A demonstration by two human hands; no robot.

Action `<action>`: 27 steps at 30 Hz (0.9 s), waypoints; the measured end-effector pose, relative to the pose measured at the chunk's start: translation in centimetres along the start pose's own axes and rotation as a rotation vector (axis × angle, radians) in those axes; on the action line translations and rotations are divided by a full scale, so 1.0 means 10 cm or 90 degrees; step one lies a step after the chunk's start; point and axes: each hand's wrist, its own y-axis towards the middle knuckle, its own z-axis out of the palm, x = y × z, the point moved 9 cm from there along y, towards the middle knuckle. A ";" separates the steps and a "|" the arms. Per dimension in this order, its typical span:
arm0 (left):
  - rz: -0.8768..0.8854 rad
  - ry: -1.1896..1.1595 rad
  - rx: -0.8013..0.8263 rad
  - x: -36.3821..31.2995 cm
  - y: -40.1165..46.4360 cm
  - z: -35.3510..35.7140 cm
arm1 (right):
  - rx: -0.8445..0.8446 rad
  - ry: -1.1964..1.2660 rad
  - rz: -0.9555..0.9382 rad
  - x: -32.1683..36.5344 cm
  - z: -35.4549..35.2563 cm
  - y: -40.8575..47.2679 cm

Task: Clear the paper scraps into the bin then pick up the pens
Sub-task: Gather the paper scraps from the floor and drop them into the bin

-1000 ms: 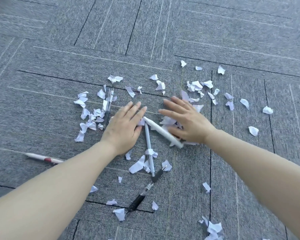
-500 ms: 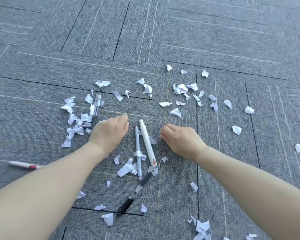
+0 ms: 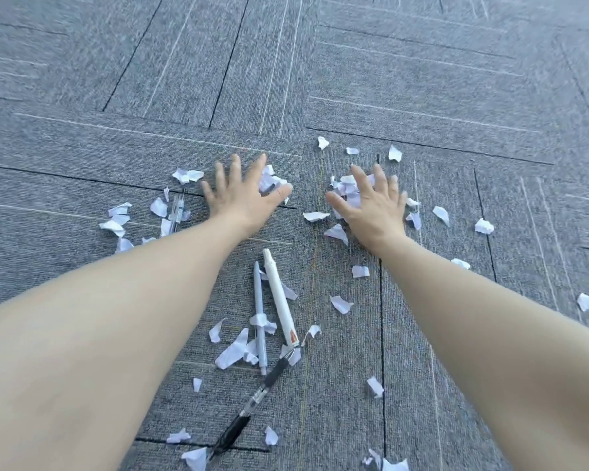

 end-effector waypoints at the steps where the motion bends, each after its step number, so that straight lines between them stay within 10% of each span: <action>1: 0.026 -0.004 0.011 -0.03 0.01 0.04 | 0.016 0.001 -0.040 0.07 0.04 0.02; 8: 0.304 -0.011 -0.020 -0.52 -0.19 0.16 | 0.082 -0.041 -0.308 0.41 0.17 -0.32; 13: 0.329 0.049 -0.150 -0.61 -0.34 0.07 | -0.106 -0.090 -0.344 0.48 0.06 -0.50; 22: 0.311 0.189 -0.026 -0.38 -0.53 0.09 | 0.030 -0.174 -0.255 0.50 0.12 -0.93; 27: 0.209 -0.058 -0.048 -0.50 -0.67 -0.24 | -0.017 0.084 -0.090 0.10 -0.39 -1.51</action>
